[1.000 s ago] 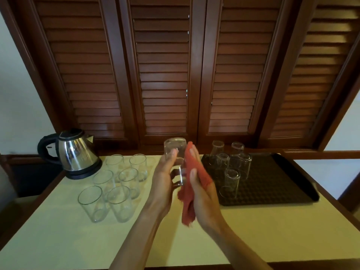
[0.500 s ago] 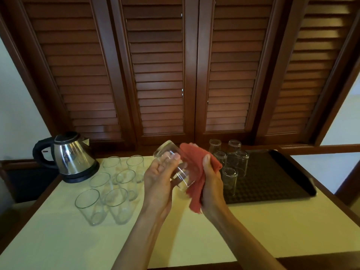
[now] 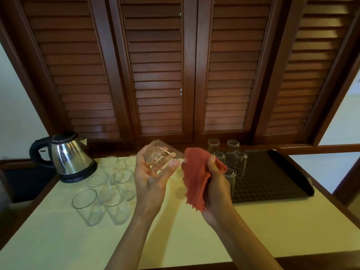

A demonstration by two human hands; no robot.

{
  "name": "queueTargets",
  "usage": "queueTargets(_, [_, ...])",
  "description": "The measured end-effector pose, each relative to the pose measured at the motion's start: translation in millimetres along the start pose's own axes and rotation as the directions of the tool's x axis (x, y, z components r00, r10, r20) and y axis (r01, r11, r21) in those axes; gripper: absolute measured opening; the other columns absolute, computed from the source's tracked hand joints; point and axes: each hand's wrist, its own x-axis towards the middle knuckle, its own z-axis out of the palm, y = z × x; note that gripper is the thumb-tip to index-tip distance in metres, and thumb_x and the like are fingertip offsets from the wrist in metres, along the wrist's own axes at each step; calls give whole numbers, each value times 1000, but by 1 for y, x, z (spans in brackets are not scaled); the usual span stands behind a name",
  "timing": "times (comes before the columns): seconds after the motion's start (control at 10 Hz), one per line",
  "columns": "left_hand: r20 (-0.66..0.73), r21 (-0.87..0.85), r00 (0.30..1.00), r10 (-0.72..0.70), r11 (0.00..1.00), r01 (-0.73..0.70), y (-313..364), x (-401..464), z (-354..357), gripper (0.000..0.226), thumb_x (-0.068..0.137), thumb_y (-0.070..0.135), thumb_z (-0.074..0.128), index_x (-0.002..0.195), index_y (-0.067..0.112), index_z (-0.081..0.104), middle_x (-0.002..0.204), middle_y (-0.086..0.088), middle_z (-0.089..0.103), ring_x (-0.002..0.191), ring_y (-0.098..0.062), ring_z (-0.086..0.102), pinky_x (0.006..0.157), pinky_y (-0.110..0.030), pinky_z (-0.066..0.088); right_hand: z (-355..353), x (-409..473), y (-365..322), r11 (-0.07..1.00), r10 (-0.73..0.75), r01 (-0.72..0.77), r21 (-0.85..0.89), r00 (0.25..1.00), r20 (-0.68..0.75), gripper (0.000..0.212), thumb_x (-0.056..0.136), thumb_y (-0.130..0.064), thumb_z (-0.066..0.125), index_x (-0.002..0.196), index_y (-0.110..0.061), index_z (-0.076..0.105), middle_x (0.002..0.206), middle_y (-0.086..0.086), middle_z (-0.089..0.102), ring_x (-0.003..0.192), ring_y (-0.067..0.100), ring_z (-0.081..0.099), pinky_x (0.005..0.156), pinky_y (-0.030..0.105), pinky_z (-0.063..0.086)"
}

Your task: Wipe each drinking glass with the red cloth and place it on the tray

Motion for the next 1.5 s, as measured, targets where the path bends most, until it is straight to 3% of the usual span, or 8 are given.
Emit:
queueTargets(0.3, [-42, -24, 999, 21, 999, -22, -4, 8, -10, 81, 68, 26, 91, 139, 24, 52, 132, -14, 67, 115, -37, 71, 100, -52, 56, -1, -6, 1, 997, 68, -71, 22, 993, 100, 51, 99, -50, 49, 121, -8, 66, 108, 22, 74, 93, 35, 71, 82, 49, 56])
queueTargets(0.6, [-12, -40, 998, 62, 997, -63, 2, 13, -4, 73, 76, 10, 88, 137, 23, 50, 135, -15, 65, 117, -35, 70, 95, -40, 60, -4, 5, 1, 988, 137, -145, 42, 978, 156, 56, 100, -53, 45, 128, -8, 64, 121, 26, 69, 118, 42, 62, 105, 57, 46])
queueTargets(1.0, [-28, -106, 1000, -6, 994, 3, -1, 9, 0, 70, 78, 13, 85, 138, 17, 50, 115, 1, 73, 107, -28, 75, 89, -42, 62, -5, -10, 21, 991, -99, 114, -63, 973, 211, 49, 95, -51, 54, 119, -11, 68, 105, 24, 71, 88, 31, 68, 75, 43, 57])
queueTargets(1.1, [13, -201, 987, -160, 966, 159, -2, 6, 0, 64, 80, 15, 83, 137, 9, 55, 116, -9, 72, 103, -27, 72, 75, -35, 62, -13, -3, 33, 851, -339, 441, -286, 876, 342, 50, 81, -70, 65, 115, -33, 71, 82, 15, 63, 66, 15, 58, 59, 28, 48])
queueTargets(1.2, [106, -279, 942, -318, 900, 335, 4, 11, -8, 38, 89, 24, 73, 121, 5, 66, 109, -14, 71, 97, -27, 71, 68, -31, 61, -43, 18, 32, -3, -340, 871, -492, 462, 819, 59, 98, -35, 61, 152, -27, 39, 139, 12, 58, 123, 12, 61, 94, 38, 56])
queueTargets(1.3, [173, -260, 912, -371, 876, 405, 1, 13, -12, 21, 90, 24, 66, 105, 9, 71, 98, -11, 74, 89, -21, 71, 67, -30, 62, -55, 43, 15, -701, -152, 634, -326, 314, 937, 87, 82, -12, 75, 156, -19, 29, 160, -1, 38, 156, 11, 6, 120, 64, 21])
queueTargets(1.4, [174, -228, 923, -344, 897, 378, -4, 11, -9, 28, 89, 24, 68, 112, 8, 72, 107, -15, 73, 103, -26, 71, 76, -35, 64, -41, 29, 19, -212, -268, 816, -538, 480, 835, 70, 88, -15, 66, 151, -23, 39, 151, -13, 48, 148, 4, 30, 124, 46, 21])
queueTargets(1.5, [234, -255, 931, -282, 906, 338, -10, 10, -11, 36, 76, 36, 89, 103, 15, 79, 108, -13, 74, 100, -26, 73, 77, -35, 63, -23, 14, 13, 906, 107, 102, -410, 883, 458, 64, 63, -24, 74, 123, -4, 61, 81, 13, 64, 74, 32, 58, 70, 41, 49])
